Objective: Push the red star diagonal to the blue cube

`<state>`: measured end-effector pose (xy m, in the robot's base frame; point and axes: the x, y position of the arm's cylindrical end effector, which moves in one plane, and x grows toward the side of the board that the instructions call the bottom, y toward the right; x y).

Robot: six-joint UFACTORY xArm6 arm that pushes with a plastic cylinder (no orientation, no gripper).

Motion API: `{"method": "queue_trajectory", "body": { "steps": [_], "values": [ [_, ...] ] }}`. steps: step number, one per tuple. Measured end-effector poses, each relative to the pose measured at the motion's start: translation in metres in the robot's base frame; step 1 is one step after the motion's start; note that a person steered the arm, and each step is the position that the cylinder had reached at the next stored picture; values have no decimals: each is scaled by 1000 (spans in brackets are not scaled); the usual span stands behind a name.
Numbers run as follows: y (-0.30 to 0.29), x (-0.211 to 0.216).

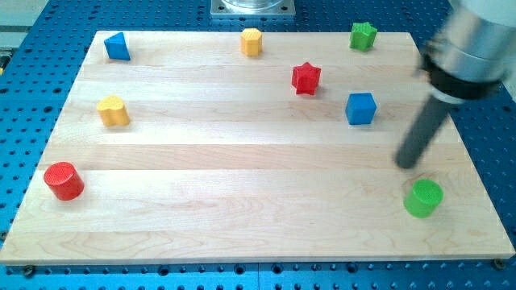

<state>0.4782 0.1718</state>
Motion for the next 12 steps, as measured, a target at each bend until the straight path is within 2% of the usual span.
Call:
{"method": "queue_trajectory", "body": {
  "steps": [1, 2, 5, 6, 9, 10, 11, 12],
  "values": [
    [-94, -21],
    [-127, -51],
    [-129, -72],
    [-100, -90],
    [-64, -103],
    [-22, -140],
    [-36, -176],
    [-110, -173]
  ]
}}
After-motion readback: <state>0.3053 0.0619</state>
